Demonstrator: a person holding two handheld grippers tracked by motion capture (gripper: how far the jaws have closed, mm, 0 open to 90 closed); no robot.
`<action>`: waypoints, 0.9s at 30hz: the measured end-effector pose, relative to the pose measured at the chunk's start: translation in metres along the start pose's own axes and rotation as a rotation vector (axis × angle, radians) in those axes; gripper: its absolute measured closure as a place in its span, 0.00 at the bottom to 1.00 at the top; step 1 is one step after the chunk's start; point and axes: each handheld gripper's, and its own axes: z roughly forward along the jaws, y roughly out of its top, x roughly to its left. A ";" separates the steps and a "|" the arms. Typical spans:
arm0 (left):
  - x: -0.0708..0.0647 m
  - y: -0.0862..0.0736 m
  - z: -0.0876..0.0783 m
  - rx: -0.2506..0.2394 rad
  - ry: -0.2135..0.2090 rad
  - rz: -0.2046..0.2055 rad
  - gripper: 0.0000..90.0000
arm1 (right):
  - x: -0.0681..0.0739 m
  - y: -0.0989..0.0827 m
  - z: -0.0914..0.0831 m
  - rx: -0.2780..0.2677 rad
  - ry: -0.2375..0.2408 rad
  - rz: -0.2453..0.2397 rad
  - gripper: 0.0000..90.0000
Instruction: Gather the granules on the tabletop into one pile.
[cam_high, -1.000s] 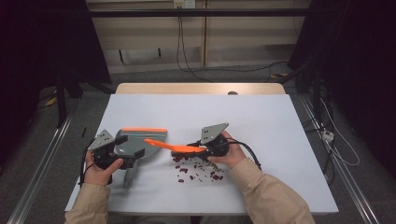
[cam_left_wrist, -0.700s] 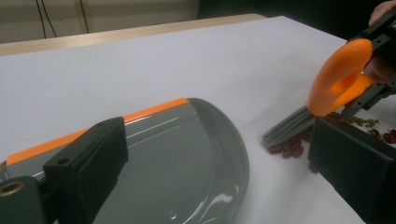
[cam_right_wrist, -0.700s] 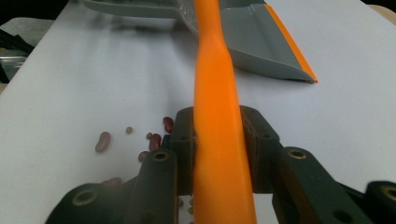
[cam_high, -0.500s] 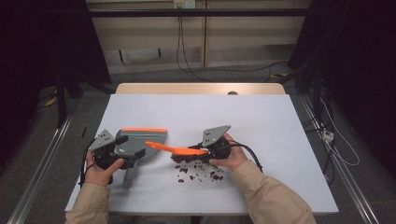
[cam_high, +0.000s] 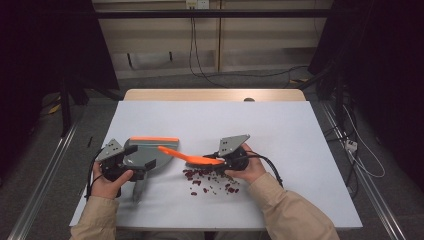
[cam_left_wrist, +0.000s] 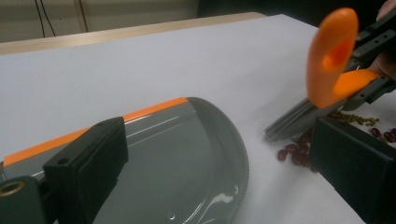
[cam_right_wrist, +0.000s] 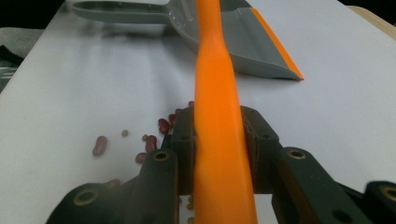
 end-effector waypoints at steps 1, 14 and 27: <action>0.000 0.000 0.000 0.001 0.001 -0.001 0.06 | -0.001 0.000 0.000 -0.006 -0.010 0.005 0.78; 0.000 0.000 0.002 0.003 -0.001 0.000 0.06 | -0.018 -0.001 -0.018 -0.061 -0.128 0.124 0.79; 0.000 0.000 0.001 -0.002 0.000 0.002 0.06 | -0.015 0.002 -0.033 -0.047 -0.192 0.146 0.79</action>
